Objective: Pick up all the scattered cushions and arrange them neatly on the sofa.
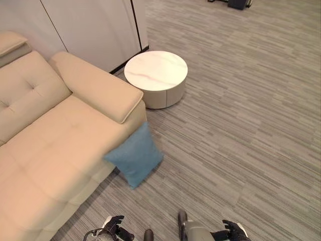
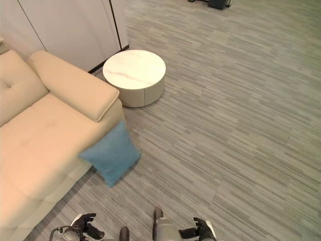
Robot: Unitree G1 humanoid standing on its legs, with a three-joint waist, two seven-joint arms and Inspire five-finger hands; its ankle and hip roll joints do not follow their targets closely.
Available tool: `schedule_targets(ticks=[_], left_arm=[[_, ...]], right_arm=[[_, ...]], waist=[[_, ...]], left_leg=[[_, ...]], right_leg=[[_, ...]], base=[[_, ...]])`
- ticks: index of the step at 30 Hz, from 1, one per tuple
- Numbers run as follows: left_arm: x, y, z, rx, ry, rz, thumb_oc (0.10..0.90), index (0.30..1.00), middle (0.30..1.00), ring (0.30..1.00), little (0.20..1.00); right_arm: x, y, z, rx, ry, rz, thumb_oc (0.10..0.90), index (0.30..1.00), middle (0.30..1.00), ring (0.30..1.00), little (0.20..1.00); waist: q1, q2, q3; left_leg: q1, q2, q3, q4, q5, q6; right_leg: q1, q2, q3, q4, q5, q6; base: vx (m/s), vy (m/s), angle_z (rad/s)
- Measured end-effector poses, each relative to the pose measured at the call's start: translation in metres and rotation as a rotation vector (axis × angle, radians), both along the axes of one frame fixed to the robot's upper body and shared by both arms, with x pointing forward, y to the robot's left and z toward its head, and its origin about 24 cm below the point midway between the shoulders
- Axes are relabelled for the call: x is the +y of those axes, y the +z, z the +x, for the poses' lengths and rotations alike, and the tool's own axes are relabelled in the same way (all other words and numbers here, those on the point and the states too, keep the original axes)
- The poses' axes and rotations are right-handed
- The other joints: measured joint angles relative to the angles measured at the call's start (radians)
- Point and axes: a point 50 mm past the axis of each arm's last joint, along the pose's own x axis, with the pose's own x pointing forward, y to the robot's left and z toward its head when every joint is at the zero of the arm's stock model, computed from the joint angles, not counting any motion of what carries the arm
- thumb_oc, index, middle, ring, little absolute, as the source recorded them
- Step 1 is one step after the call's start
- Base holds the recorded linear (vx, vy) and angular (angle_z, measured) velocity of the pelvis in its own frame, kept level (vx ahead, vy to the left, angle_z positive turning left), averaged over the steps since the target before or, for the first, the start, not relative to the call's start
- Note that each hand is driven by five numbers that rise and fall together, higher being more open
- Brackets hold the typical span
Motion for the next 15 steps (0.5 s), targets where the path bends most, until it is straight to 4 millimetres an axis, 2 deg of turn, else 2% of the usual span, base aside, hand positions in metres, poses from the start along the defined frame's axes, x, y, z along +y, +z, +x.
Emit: schedule_targets(ticks=[1, 3, 4, 5, 6, 7, 8, 9, 10, 11, 12, 13, 14, 15], left_arm=[[-0.006, -0.002, -0.002, 0.002, -0.002, -0.016, 0.800, 0.900, 0.900, 0.900, 0.900], [-0.010, -0.002, -0.003, 0.001, -0.002, -0.031, 0.800, 0.900, 0.900, 0.900, 0.900], [-0.010, -0.002, -0.003, 0.002, -0.002, -0.033, 0.800, 0.900, 0.900, 0.900, 0.900], [-0.010, -0.002, -0.003, 0.002, -0.002, -0.033, 0.800, 0.900, 0.900, 0.900, 0.900], [-0.010, -0.001, 0.001, -0.012, -0.004, -0.035, 0.800, 0.900, 0.900, 0.900, 0.900], [-0.010, 0.001, 0.010, -0.040, -0.008, -0.037, 0.800, 0.900, 0.900, 0.900, 0.900], [-0.011, 0.004, 0.018, -0.063, -0.003, -0.042, 0.800, 0.900, 0.900, 0.900, 0.900], [-0.012, 0.007, 0.026, -0.096, 0.021, -0.057, 0.800, 0.900, 0.900, 0.900, 0.900], [-0.012, 0.008, 0.027, -0.109, 0.019, -0.060, 0.800, 0.900, 0.900, 0.900, 0.900], [-0.013, 0.008, 0.029, -0.116, 0.014, -0.063, 0.800, 0.900, 0.900, 0.900, 0.900], [-0.018, 0.009, 0.030, -0.125, -0.001, -0.075, 0.800, 0.900, 0.900, 0.900, 0.900], [-0.020, 0.009, 0.029, -0.134, 0.000, -0.083, 0.800, 0.900, 0.900, 0.900, 0.900], [-0.020, 0.010, 0.031, -0.152, 0.005, -0.089, 0.800, 0.900, 0.900, 0.900, 0.900], [-0.013, 0.011, 0.032, -0.164, 0.060, -0.090, 0.800, 0.900, 0.900, 0.900, 0.900]], right_arm=[[-0.005, 0.001, -0.003, 0.008, -0.004, -0.014, 0.800, 0.900, 0.900, 0.900, 0.900], [-0.014, 0.004, 0.001, -0.003, -0.004, -0.037, 0.800, 0.900, 0.900, 0.900, 0.900], [-0.016, 0.005, 0.002, -0.008, -0.005, -0.040, 0.800, 0.900, 0.900, 0.900, 0.900], [-0.016, 0.006, 0.005, -0.020, -0.015, -0.037, 0.800, 0.900, 0.900, 0.900, 0.900], [-0.016, 0.005, 0.002, -0.016, -0.029, -0.033, 0.800, 0.900, 0.900, 0.900, 0.900], [-0.014, 0.004, -0.001, -0.012, -0.041, -0.024, 0.800, 0.900, 0.900, 0.900, 0.900], [-0.015, 0.003, -0.006, 0.000, -0.049, -0.024, 0.800, 0.900, 0.900, 0.900, 0.900], [-0.016, 0.004, -0.004, -0.005, -0.048, -0.028, 0.800, 0.900, 0.900, 0.900, 0.900], [-0.016, 0.004, -0.001, -0.010, -0.045, -0.028, 0.800, 0.900, 0.900, 0.900, 0.900], [-0.014, 0.004, 0.000, -0.014, -0.044, -0.023, 0.800, 0.900, 0.900, 0.900, 0.900], [-0.014, 0.002, -0.007, 0.011, -0.050, -0.022, 0.800, 0.900, 0.900, 0.900, 0.900], [-0.015, 0.001, -0.011, 0.031, -0.058, -0.025, 0.800, 0.900, 0.900, 0.900, 0.900], [-0.016, -0.002, -0.023, 0.072, -0.072, -0.029, 0.800, 0.900, 0.900, 0.900, 0.900], [-0.011, -0.005, -0.029, 0.088, -0.085, -0.014, 0.800, 0.900, 0.900, 0.900, 0.900]], waist=[[-0.006, 0.016, -0.009], [-0.011, 0.022, -0.013], [-0.015, 0.023, -0.014], [-0.014, 0.016, -0.016], [-0.014, 0.001, -0.018], [-0.015, -0.023, -0.018], [-0.012, -0.034, -0.018], [0.017, -0.042, -0.015], [0.022, -0.040, -0.017], [0.020, -0.035, -0.019], [0.021, -0.034, -0.023], [0.023, -0.028, -0.026], [0.031, -0.023, -0.030], [0.037, -0.060, -0.024]], left_leg=[[-0.002, 0.022, 0.005, 0.027, -0.005, -0.004], [-0.006, 0.031, 0.022, 0.071, 0.006, -0.006], [-0.002, 0.043, 0.020, 0.088, 0.015, -0.019], [-0.010, 0.048, 0.013, 0.123, 0.038, -0.057], [-0.052, 0.045, 0.005, 0.203, 0.057, -0.096], [-0.131, 0.037, 0.013, 0.344, 0.068, -0.125], [-0.204, 0.036, 0.056, 0.493, 0.073, -0.127], [-0.299, 0.053, 0.129, 0.634, 0.072, -0.119], [-0.324, 0.059, 0.168, 0.647, 0.066, -0.112], [-0.342, 0.053, 0.216, 0.555, 0.061, -0.101], [-0.356, 0.021, 0.274, 0.304, 0.070, -0.078], [-0.377, 0.001, 0.304, 0.108, 0.123, -0.055], [-0.394, -0.017, 0.362, -0.065, 0.174, -0.049], [-0.395, -0.064, 0.397, -0.020, 0.172, 0.034]], right_leg=[[0.021, 0.013, -0.030, -0.002, -0.025, -0.028], [0.052, 0.039, -0.051, -0.002, -0.060, -0.066], [0.076, 0.046, -0.066, -0.012, -0.069, -0.077], [0.108, 0.046, -0.084, -0.038, -0.077, -0.089], [0.144, 0.043, -0.096, -0.078, -0.076, -0.093], [0.169, 0.028, -0.114, -0.118, -0.066, -0.104], [0.185, 0.021, -0.131, -0.142, -0.054, -0.101], [0.231, 0.029, -0.143, -0.181, -0.062, -0.132], [0.258, 0.036, -0.147, -0.204, -0.058, -0.132], [0.318, 0.045, -0.173, -0.260, -0.062, -0.127], [0.359, 0.057, -0.210, -0.303, -0.071, -0.114], [0.379, 0.073, -0.236, -0.318, -0.091, -0.080], [0.403, 0.112, -0.255, -0.318, -0.143, -0.004], [0.459, 0.115, -0.242, -0.306, -0.155, 0.015]], base=[[0.13, -0.158, 0.51], [0.16, -0.258, 0.37], [0.11, -0.350, 0.31], [0.05, -0.255, 0.58], [0.08, -0.257, 0.78], [0.09, -0.163, 0.86], [0.13, -0.198, 0.73], [0.22, -0.165, 0.39], [0.24, -0.118, 0.38], [0.36, -0.091, 0.58], [0.39, -0.026, 0.80], [0.51, 0.041, 0.86], [0.65, 0.141, 0.48], [0.58, 0.184, 0.19]])
